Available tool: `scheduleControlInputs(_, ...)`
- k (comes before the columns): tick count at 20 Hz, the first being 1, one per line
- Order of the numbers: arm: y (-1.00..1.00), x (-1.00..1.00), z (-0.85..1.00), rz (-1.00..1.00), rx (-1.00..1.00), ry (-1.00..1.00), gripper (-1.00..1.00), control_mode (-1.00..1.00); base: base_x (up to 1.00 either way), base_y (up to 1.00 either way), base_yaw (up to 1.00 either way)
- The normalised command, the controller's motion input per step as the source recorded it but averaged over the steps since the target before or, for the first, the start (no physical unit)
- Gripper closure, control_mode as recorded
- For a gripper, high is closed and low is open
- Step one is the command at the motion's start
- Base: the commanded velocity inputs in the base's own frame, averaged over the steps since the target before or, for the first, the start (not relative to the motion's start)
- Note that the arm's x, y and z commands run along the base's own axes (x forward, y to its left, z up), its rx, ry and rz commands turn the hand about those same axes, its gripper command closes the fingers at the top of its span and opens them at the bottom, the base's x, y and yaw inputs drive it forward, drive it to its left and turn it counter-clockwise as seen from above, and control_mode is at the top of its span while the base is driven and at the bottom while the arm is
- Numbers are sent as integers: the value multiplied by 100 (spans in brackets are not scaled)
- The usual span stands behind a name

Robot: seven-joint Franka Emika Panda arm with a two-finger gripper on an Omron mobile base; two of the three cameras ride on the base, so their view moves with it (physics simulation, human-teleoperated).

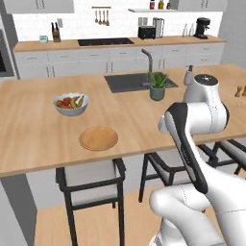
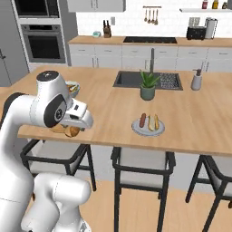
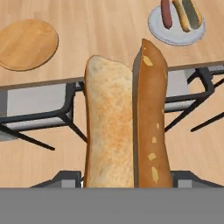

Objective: Place one bun and one sausage from the bowl on each plate.

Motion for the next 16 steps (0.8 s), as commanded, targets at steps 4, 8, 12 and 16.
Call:
scheduleControlInputs(4,0,0,0,0,0,0,100,100,24,92,0)
scheduleControlInputs(8,0,0,0,0,0,0,100,100,36,58,0)
scheduleControlInputs(12,0,0,0,0,0,0,100,100,54,37,0)
scheduleControlInputs(16,0,0,0,0,0,0,100,100,57,2,0)
